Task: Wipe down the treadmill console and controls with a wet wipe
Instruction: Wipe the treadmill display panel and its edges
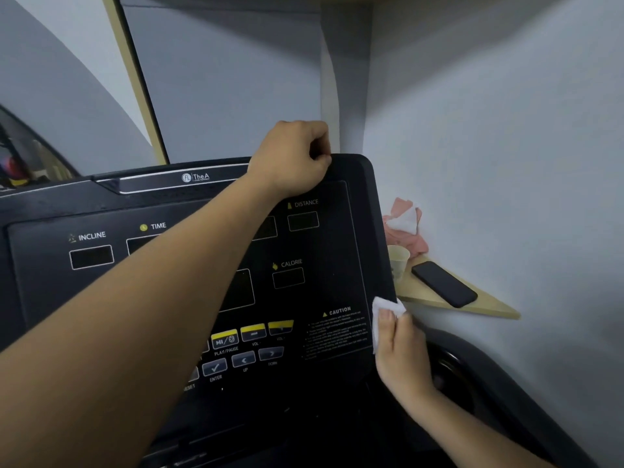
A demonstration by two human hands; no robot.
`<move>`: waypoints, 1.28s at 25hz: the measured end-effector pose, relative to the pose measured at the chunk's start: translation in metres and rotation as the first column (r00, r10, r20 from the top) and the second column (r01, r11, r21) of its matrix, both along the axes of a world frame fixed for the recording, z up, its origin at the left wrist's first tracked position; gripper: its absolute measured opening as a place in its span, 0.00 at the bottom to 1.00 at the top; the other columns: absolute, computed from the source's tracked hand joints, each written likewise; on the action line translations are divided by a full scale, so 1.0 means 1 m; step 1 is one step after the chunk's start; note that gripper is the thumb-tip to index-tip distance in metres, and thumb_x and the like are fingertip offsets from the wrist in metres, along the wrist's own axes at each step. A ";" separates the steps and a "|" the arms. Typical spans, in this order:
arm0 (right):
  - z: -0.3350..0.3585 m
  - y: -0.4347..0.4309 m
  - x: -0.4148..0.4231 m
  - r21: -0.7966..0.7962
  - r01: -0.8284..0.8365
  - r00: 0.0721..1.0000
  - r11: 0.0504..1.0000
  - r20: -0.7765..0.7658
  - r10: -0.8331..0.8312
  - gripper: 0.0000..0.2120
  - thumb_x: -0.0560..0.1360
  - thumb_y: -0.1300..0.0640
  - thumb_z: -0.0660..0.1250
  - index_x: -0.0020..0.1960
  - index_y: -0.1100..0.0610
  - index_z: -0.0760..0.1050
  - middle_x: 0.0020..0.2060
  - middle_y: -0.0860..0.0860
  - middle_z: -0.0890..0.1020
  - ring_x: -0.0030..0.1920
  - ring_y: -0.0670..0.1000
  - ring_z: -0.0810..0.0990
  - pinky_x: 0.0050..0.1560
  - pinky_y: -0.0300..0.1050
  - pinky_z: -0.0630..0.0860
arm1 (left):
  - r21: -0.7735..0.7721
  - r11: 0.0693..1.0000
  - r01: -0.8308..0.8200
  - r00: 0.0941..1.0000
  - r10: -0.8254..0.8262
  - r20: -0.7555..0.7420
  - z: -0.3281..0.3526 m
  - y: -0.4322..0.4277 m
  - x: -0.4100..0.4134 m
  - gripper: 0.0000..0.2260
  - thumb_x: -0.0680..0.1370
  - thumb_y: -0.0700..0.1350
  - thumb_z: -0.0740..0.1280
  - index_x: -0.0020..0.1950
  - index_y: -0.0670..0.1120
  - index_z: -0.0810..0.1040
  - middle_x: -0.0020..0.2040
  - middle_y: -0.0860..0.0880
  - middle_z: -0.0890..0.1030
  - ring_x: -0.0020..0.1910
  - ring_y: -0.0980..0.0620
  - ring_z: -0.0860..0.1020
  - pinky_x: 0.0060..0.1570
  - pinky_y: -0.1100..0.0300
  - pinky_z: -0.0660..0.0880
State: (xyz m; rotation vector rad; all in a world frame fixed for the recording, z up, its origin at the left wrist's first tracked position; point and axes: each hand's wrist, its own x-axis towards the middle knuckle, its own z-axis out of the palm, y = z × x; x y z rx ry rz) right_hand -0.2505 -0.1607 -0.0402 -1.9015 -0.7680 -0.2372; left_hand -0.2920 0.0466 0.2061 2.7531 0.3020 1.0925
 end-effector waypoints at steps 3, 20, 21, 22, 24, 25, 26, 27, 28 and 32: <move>0.054 0.035 0.022 -0.026 0.043 0.993 0.999 0.110 -0.040 0.24 0.80 0.41 0.45 0.51 0.59 0.69 0.33 0.49 0.75 0.35 0.53 0.78 0.28 0.42 0.62 | -0.009 1.000 0.013 1.000 -0.013 -0.015 0.000 0.000 0.000 0.05 0.75 0.42 0.68 0.41 0.51 0.76 0.35 0.60 0.74 0.38 0.56 0.74 0.35 0.68 0.66; 0.262 0.119 0.048 -0.659 -0.295 0.749 0.692 0.291 0.596 0.09 0.78 0.45 0.56 0.52 0.46 0.71 0.52 0.47 0.79 0.53 0.52 0.75 0.55 0.50 0.69 | -0.107 0.970 -0.220 0.973 0.210 -0.097 0.024 0.054 -0.046 0.11 0.79 0.44 0.57 0.45 0.42 0.78 0.45 0.41 0.81 0.45 0.39 0.79 0.44 0.51 0.76; 0.269 0.122 0.047 -0.596 -0.349 0.779 0.723 0.245 0.578 0.11 0.78 0.47 0.55 0.54 0.48 0.74 0.54 0.49 0.80 0.56 0.52 0.75 0.57 0.51 0.71 | -0.209 0.959 -0.189 0.982 0.186 -0.035 0.024 0.056 -0.045 0.12 0.78 0.43 0.56 0.46 0.42 0.78 0.44 0.42 0.82 0.44 0.40 0.80 0.46 0.49 0.78; 0.272 0.126 0.045 -0.535 -0.338 0.796 0.775 0.277 0.538 0.13 0.78 0.47 0.55 0.52 0.50 0.76 0.53 0.51 0.81 0.55 0.54 0.76 0.56 0.52 0.72 | -0.288 0.943 -0.167 0.984 0.178 0.014 0.026 0.057 -0.043 0.12 0.78 0.43 0.56 0.45 0.42 0.79 0.44 0.42 0.82 0.44 0.40 0.80 0.48 0.48 0.78; 0.268 0.135 0.039 -0.521 -0.186 0.789 0.833 0.426 0.443 0.18 0.80 0.46 0.52 0.40 0.54 0.73 0.42 0.55 0.79 0.46 0.58 0.77 0.44 0.50 0.72 | -0.344 0.927 -0.151 0.984 0.174 0.038 0.028 0.059 -0.042 0.12 0.78 0.43 0.56 0.44 0.43 0.79 0.43 0.43 0.82 0.43 0.41 0.81 0.48 0.47 0.79; 0.260 0.139 0.036 -0.538 -0.104 0.774 0.836 0.485 0.408 0.22 0.81 0.45 0.49 0.35 0.54 0.69 0.38 0.56 0.76 0.42 0.59 0.76 0.40 0.49 0.68 | -0.353 0.924 -0.150 0.984 0.173 0.035 0.028 0.060 -0.043 0.12 0.78 0.44 0.56 0.44 0.43 0.79 0.42 0.44 0.82 0.42 0.42 0.81 0.47 0.47 0.79; 0.251 0.142 0.034 -0.544 -0.036 0.761 0.838 0.529 0.376 0.24 0.82 0.45 0.46 0.34 0.55 0.66 0.36 0.57 0.73 0.39 0.59 0.74 0.38 0.48 0.65 | -0.367 0.918 -0.148 0.985 0.171 0.030 0.027 0.062 -0.043 0.13 0.78 0.44 0.56 0.44 0.43 0.79 0.42 0.44 0.82 0.42 0.42 0.82 0.47 0.49 0.79; 0.244 0.144 0.035 -0.528 0.011 0.745 0.849 0.570 0.345 0.24 0.82 0.44 0.44 0.34 0.54 0.65 0.36 0.57 0.71 0.38 0.59 0.72 0.38 0.48 0.63 | -0.380 0.914 -0.143 0.986 0.165 0.027 0.026 0.063 -0.043 0.13 0.78 0.44 0.57 0.44 0.42 0.79 0.42 0.43 0.82 0.40 0.42 0.82 0.45 0.51 0.80; 0.240 0.144 0.037 -0.508 0.043 0.726 0.860 0.607 0.322 0.24 0.82 0.44 0.42 0.35 0.53 0.65 0.35 0.57 0.71 0.37 0.58 0.71 0.38 0.48 0.62 | -0.394 0.909 -0.135 0.987 0.160 0.030 0.024 0.062 -0.043 0.12 0.78 0.44 0.57 0.44 0.42 0.79 0.42 0.43 0.83 0.39 0.43 0.82 0.41 0.55 0.79; 0.243 0.141 0.042 -0.504 0.033 0.624 0.863 0.685 0.377 0.25 0.80 0.41 0.39 0.30 0.48 0.60 0.29 0.52 0.66 0.32 0.54 0.65 0.36 0.47 0.62 | -0.419 0.904 -0.090 0.981 0.153 0.119 0.031 0.057 -0.048 0.11 0.78 0.42 0.58 0.44 0.42 0.80 0.40 0.44 0.83 0.32 0.50 0.83 0.33 0.64 0.77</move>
